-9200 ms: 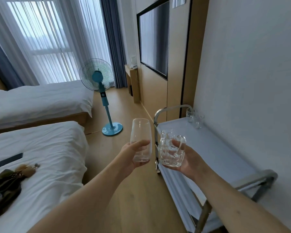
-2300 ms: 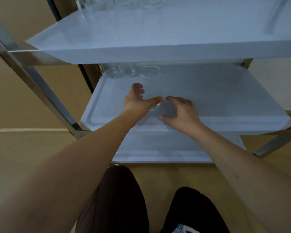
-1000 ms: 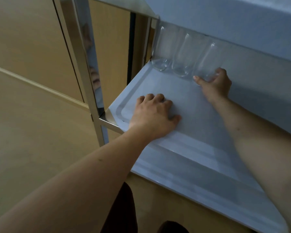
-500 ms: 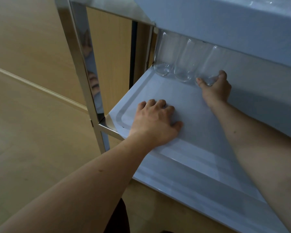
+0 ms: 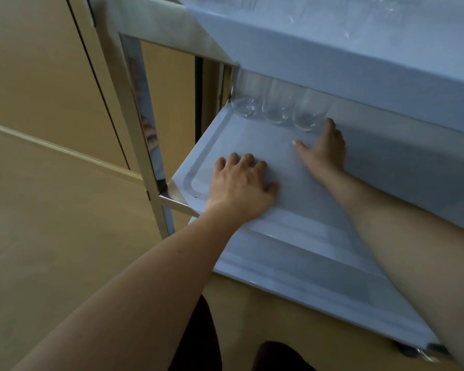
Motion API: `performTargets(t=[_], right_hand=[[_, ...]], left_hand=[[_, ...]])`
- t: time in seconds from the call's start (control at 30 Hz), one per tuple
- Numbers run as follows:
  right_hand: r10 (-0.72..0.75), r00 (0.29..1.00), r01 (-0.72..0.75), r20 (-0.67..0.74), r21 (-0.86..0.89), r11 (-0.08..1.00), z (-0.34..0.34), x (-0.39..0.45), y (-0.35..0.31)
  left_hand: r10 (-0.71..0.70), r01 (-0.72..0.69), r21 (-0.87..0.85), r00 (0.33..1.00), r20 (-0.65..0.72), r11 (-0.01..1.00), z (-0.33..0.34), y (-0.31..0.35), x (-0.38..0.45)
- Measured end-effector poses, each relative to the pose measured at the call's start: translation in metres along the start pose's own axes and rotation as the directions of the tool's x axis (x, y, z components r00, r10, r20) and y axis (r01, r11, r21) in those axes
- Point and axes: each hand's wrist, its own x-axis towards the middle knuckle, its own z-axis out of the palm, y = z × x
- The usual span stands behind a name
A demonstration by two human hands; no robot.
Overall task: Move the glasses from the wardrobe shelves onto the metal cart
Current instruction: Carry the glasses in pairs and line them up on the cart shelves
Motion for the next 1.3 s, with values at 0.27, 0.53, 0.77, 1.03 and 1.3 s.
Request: performTargets(t=[0.27,0.53,0.77,1.03,1.3], right_hand=[[-0.007,0.993,0.029,0.116,-0.195,0.980,-0.034,-0.129,-0.001],[0.183,0.848,-0.056,0.498,-0.260,0.964,-0.141,-0.217,-0.019],[0.255,0.740,-0.139,0.622,-0.230,0.963,-0.287,-0.244,-0.059],[0.214,0.839,-0.146,0.500,-0.172,0.974,-0.468,-0.214,-0.093],[0.216,0.953,-0.179,0.213,-0.176,0.968,-0.636,-0.166,-0.077]], left_hand=[[0.033,-0.036,-0.031,0.995,-0.096,0.999,-0.026,0.002,-0.021],[0.023,-0.023,-0.003,0.968,0.248,1.000,-0.123,0.024,-0.085],[-0.020,0.038,-0.029,0.889,0.457,0.999,-0.259,0.098,-0.118],[0.122,-0.100,-0.075,0.904,0.410,0.992,-0.406,0.211,-0.080],[0.341,-0.335,-0.067,0.906,0.250,0.940,-0.512,0.351,-0.025]])
